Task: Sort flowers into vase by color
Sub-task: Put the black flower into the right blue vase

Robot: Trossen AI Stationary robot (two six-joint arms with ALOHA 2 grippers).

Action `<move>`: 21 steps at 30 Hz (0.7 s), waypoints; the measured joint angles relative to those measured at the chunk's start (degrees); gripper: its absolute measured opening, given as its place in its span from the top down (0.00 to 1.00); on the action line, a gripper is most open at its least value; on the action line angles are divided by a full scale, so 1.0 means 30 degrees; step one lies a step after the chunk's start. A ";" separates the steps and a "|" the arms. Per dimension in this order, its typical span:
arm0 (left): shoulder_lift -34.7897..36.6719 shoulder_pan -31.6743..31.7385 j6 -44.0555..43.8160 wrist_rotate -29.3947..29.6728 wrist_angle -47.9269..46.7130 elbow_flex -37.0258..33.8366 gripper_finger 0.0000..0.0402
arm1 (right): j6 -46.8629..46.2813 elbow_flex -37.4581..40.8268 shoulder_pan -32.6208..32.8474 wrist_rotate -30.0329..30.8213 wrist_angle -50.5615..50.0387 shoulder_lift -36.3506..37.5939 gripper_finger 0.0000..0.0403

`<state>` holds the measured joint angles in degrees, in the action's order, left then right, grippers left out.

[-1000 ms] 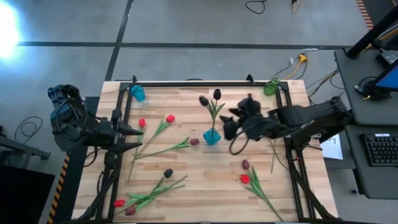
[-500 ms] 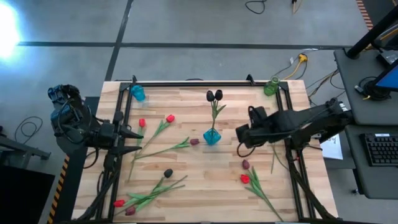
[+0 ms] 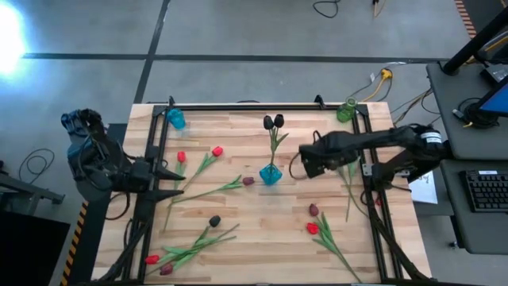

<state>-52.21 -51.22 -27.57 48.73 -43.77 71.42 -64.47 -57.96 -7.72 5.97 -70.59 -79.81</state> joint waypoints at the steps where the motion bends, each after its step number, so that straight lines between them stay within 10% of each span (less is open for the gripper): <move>1: -0.0123 0.0000 -0.0202 0.0440 0.0152 -0.0007 0.62 | 0.0671 0.0440 -0.0768 0.0008 0.0651 -0.0022 0.44; 21: -0.2298 0.3725 0.1402 0.0992 0.3691 0.1113 0.62 | 0.9250 0.4871 -0.8824 -0.0974 0.5932 -0.0963 0.69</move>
<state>-59.10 -40.05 -23.37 51.71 -32.70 74.76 -36.72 -43.35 -34.20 3.05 -52.80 -82.70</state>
